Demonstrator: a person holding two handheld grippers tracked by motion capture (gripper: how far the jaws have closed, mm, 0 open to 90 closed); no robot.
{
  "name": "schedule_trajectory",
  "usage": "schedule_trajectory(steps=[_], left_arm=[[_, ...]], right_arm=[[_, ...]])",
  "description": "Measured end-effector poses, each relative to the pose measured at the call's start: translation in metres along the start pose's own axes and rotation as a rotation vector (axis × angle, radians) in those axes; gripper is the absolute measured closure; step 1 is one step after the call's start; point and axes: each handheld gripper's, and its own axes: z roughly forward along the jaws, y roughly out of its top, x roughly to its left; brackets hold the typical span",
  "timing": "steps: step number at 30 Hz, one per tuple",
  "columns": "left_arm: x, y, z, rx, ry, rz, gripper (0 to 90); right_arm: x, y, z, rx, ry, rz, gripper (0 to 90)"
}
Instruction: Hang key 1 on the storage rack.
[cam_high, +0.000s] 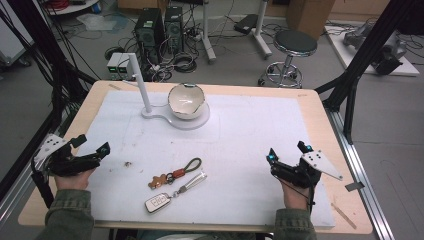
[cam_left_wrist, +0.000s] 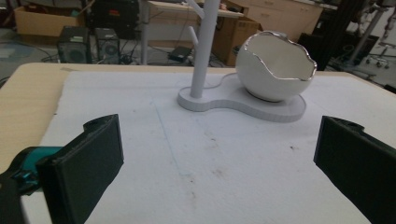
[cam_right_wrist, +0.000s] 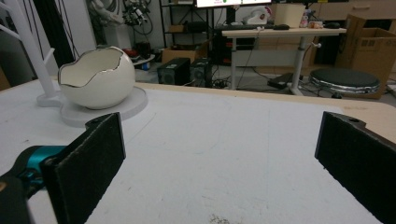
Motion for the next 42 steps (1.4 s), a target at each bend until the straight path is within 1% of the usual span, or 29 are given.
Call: schedule_trajectory(steps=[6,11,17,18,23,27,30,31,37,42], left_arm=[[-0.009,0.003,0.005,0.024,-0.03,0.022,1.7],[-0.013,0.003,0.009,0.036,-0.049,0.022,1.8],[-0.02,0.005,0.014,0.058,-0.081,0.038,1.7],[-0.021,0.005,0.014,0.059,-0.086,0.037,1.8],[-0.026,0.006,0.019,0.089,-0.122,0.029,1.7],[-0.031,0.007,0.022,0.108,-0.136,0.043,1.7],[-0.035,0.007,0.024,0.121,-0.154,0.052,1.8],[-0.036,0.006,0.025,0.121,-0.161,0.047,1.8],[-0.042,0.006,0.028,0.139,-0.182,0.06,1.8],[-0.048,0.007,0.031,0.166,-0.196,0.086,1.8]], right_arm=[[0.001,0.0,0.0,0.008,0.005,0.001,0.4],[0.001,0.0,0.0,0.008,0.002,0.002,0.4],[0.001,0.0,0.001,0.011,0.006,-0.001,0.4],[0.002,0.0,0.001,0.013,0.007,-0.004,0.4],[0.002,-0.001,0.001,0.017,0.011,-0.005,0.4],[0.002,-0.001,0.001,0.019,0.011,-0.006,0.4],[0.002,-0.001,0.002,0.018,0.01,-0.007,0.4],[0.002,-0.001,0.002,0.018,0.01,-0.007,0.4],[0.002,-0.001,0.002,0.02,0.01,-0.01,0.4],[0.001,-0.001,0.002,0.019,0.011,-0.014,0.4]])
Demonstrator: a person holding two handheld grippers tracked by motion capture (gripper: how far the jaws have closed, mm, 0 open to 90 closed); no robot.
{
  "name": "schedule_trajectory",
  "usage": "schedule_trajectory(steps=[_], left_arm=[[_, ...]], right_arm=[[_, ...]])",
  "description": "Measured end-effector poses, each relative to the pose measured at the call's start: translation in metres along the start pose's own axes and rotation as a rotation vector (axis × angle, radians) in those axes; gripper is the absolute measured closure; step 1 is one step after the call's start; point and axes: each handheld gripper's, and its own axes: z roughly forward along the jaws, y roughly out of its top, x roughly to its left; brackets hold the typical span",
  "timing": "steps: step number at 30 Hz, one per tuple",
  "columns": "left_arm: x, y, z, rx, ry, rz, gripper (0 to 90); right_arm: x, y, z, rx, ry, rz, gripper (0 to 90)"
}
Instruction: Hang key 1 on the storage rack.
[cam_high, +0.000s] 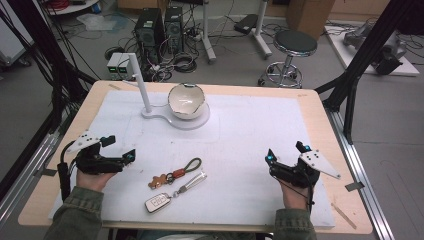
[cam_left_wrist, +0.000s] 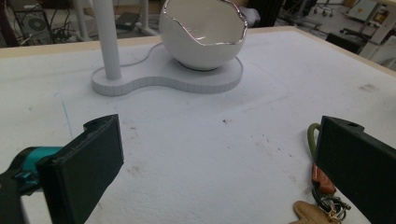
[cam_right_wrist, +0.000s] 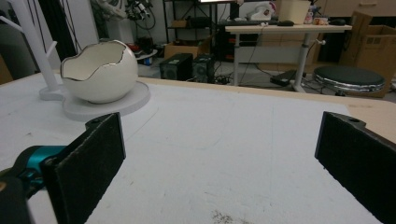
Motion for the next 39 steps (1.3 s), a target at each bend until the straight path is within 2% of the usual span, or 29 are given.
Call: schedule_trajectory(steps=[11,22,33,39], left_arm=[[-0.014,0.002,0.012,0.063,-0.059,0.034,1.8],[-0.025,0.004,0.021,0.133,-0.1,0.065,1.8],[-0.038,-0.001,0.038,0.231,-0.146,0.107,1.8],[-0.045,-0.003,0.045,0.258,-0.165,0.124,1.8]], right_arm=[[0.0,0.0,0.0,0.002,0.002,0.002,0.4],[0.001,0.0,0.0,0.004,0.004,-0.005,0.4],[0.002,-0.001,0.001,0.01,0.009,0.0,0.4],[0.002,-0.001,0.002,0.014,0.013,-0.001,0.4]])
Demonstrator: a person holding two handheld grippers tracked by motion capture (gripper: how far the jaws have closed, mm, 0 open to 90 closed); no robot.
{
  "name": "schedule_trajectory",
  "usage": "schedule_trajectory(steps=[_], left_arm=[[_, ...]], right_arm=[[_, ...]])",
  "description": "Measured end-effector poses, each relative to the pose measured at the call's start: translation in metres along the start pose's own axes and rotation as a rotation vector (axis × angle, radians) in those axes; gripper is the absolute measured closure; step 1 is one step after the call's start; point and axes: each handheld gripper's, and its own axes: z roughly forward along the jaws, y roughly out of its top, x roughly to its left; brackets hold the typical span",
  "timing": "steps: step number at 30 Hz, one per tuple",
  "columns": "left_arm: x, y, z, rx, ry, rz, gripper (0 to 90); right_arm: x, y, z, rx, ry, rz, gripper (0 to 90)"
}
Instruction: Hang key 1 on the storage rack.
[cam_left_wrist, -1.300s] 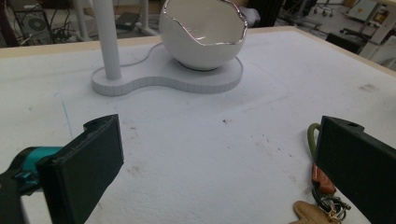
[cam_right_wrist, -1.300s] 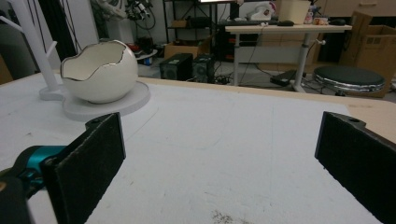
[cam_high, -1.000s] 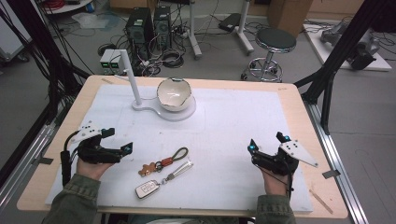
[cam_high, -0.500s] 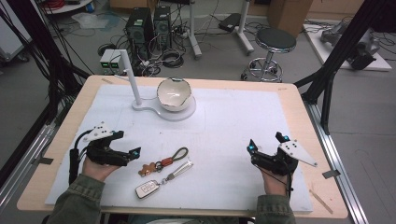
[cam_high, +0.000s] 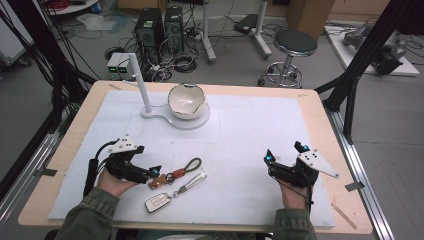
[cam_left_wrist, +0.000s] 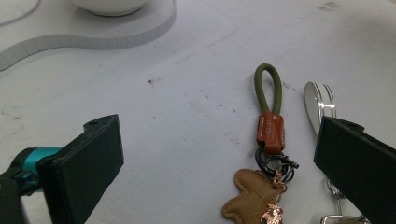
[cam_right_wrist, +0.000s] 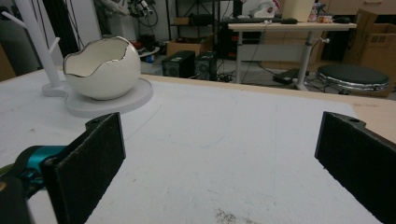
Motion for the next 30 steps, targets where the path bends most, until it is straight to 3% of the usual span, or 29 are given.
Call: schedule_trajectory(steps=[16,30], left_arm=[[-0.029,0.003,0.035,0.116,-0.054,0.125,2.5],[-0.036,0.003,0.05,0.167,-0.092,0.147,4.8]], right_arm=[[0.0,0.0,0.0,-0.001,-0.002,-0.004,0.4],[0.0,0.0,0.0,0.0,-0.002,-0.005,0.4]])
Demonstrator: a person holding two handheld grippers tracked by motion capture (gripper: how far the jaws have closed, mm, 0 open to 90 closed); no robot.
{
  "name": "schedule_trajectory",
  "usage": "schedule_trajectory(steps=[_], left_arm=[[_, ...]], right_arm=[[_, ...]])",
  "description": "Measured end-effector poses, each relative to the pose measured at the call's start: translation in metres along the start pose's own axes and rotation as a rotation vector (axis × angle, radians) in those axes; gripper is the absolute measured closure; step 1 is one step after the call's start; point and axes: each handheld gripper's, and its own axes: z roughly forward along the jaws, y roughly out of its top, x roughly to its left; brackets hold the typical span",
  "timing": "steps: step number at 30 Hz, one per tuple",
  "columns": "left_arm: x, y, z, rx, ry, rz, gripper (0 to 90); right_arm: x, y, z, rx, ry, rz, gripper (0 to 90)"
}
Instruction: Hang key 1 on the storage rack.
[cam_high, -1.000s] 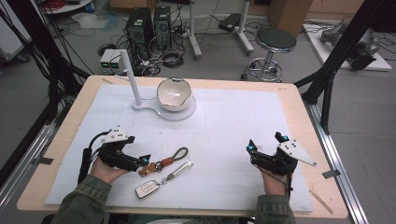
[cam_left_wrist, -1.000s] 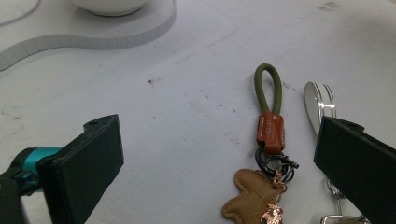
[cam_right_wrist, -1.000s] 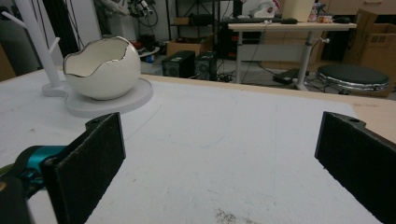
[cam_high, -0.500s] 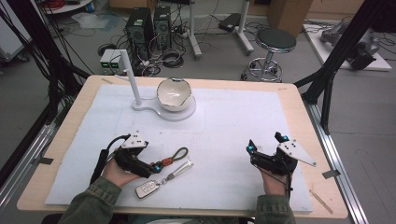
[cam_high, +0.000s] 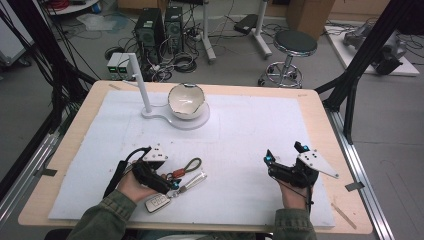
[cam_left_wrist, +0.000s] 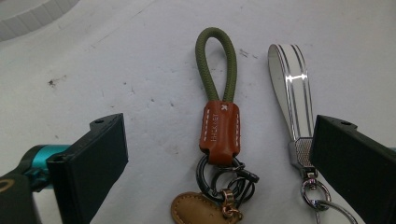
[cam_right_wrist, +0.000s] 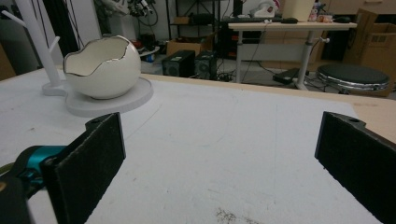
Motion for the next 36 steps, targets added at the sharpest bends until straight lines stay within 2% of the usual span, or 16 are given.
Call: schedule_trajectory(steps=[6,11,16,18,20,21,26,31,36], left_arm=[[-0.0001,-0.0008,0.0053,0.04,-0.014,-0.003,4.8],[0.0001,-0.0015,0.007,0.04,-0.027,0.003,10.6],[-0.0038,-0.0016,0.0083,0.051,-0.013,0.037,21.2],[-0.0046,-0.0016,0.0075,0.043,-0.016,0.047,31.9],[-0.0047,-0.0015,0.0064,0.04,-0.021,0.057,34.7],[-0.0051,-0.0015,0.0062,0.038,-0.019,0.058,42.1],[-0.0073,-0.001,0.0043,0.017,-0.013,0.086,47.8],[-0.0085,-0.0018,0.0067,0.02,-0.024,0.092,52.3],[-0.0078,-0.0024,0.0088,0.055,-0.029,0.108,56.7]], right_arm=[[0.0001,0.0,0.0002,0.001,0.002,-0.001,0.4],[0.0001,0.0,0.0001,0.002,0.003,0.003,0.4],[0.0003,0.0001,0.0002,0.001,0.007,0.0,0.4],[0.0003,0.0,0.0005,-0.002,0.009,0.001,0.4],[0.0001,0.0001,0.0006,-0.001,0.01,-0.003,0.4],[0.0005,0.0,0.0008,0.002,0.011,0.004,0.4],[0.0008,0.0,0.0008,0.005,0.012,0.005,0.4],[0.0007,0.0,0.0006,0.005,0.011,0.004,0.4],[0.0008,0.0,0.0005,0.006,0.012,0.006,0.4]])
